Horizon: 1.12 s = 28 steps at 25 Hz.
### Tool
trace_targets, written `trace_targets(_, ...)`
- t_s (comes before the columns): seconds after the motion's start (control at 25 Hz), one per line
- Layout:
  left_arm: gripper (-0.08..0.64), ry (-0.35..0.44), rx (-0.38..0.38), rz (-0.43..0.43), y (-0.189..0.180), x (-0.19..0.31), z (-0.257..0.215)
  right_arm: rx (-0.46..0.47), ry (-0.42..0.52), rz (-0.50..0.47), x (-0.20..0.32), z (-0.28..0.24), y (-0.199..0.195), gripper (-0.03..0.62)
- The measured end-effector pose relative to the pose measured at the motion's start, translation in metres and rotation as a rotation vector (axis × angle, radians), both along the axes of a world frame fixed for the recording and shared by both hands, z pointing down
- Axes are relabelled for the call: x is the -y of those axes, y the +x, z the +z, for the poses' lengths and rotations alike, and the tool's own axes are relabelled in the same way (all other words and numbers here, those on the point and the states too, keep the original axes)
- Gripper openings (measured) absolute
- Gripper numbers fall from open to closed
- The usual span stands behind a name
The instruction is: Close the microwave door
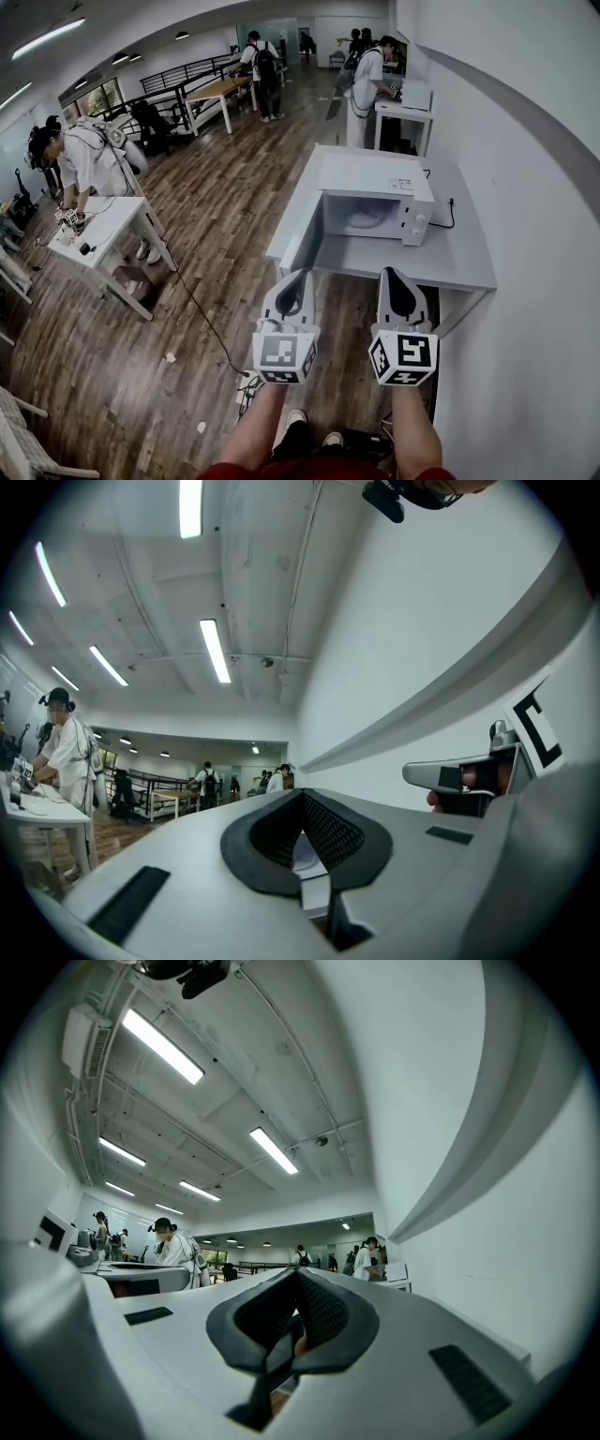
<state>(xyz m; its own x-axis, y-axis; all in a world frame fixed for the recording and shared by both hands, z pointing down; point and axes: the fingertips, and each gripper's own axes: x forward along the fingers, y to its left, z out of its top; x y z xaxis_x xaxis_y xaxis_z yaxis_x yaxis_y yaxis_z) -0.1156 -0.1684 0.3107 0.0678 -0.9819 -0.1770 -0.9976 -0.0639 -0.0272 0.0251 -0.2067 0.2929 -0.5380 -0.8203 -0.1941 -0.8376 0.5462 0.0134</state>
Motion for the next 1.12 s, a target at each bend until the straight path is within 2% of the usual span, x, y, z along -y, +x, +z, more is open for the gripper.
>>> trace_targets(0.64, 0.026, -0.124, -0.027, -0.097, -0.109, 0.036, 0.087, -0.088, -0.092, -0.063, 0.045, 0.06, -0.098, 0.026)
trace_targets(1.12, 0.026, -0.272, -0.036, -0.078, -0.142, 0.078, 0.177, -0.155, -0.203, -0.069, 0.076, 0.128, -0.14, 0.026)
